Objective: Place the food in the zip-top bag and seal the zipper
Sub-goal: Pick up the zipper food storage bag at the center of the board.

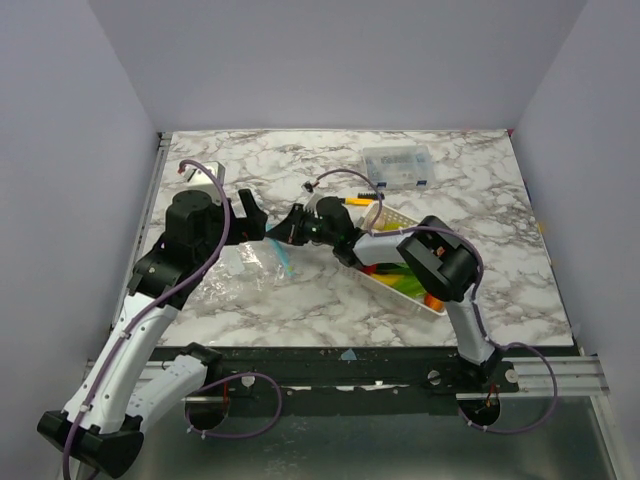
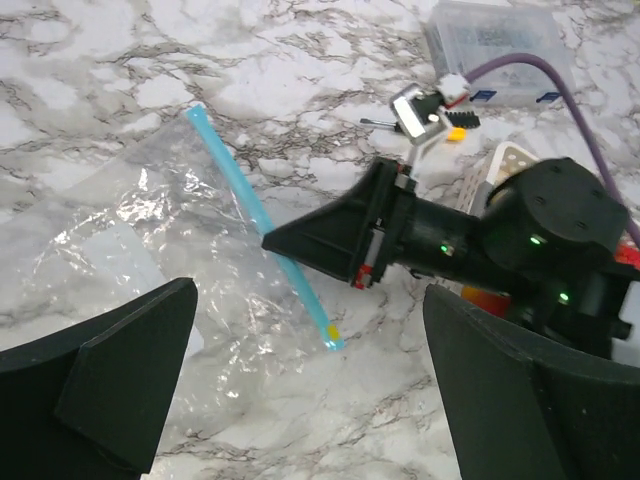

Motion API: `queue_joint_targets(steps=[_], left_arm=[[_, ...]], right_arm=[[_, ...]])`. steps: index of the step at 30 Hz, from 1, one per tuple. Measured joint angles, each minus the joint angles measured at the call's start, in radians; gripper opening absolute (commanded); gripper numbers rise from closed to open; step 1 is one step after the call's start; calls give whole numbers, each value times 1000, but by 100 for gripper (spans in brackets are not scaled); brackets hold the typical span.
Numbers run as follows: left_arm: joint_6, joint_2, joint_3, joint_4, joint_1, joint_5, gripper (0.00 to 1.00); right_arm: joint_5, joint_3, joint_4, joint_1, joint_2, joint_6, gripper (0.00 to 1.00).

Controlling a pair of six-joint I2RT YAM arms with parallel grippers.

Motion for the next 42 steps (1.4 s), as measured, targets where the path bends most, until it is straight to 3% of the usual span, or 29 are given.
queue_joint_targets(steps=[6, 14, 18, 25, 28, 35, 42], left_arm=[[-59, 77, 45, -54, 0, -40, 94], [-206, 217, 175, -195, 1, -8, 80], [-232, 281, 187, -248, 1, -4, 72], [-219, 453, 257, -309, -15, -22, 72], [-219, 481, 266, -333, -40, -50, 63], [-216, 543, 311, -378, -127, -171, 62], [-214, 597, 328, -395, -162, -219, 42]], right_arm=[[63, -188, 45, 48, -218, -49, 1], [225, -326, 69, 146, -373, -181, 1], [296, -358, 77, 187, -411, -245, 1], [374, -405, 111, 221, -470, -320, 1], [399, -409, 113, 224, -486, -344, 1], [463, -411, 114, 241, -501, -392, 0], [529, -409, 111, 275, -501, -429, 0]])
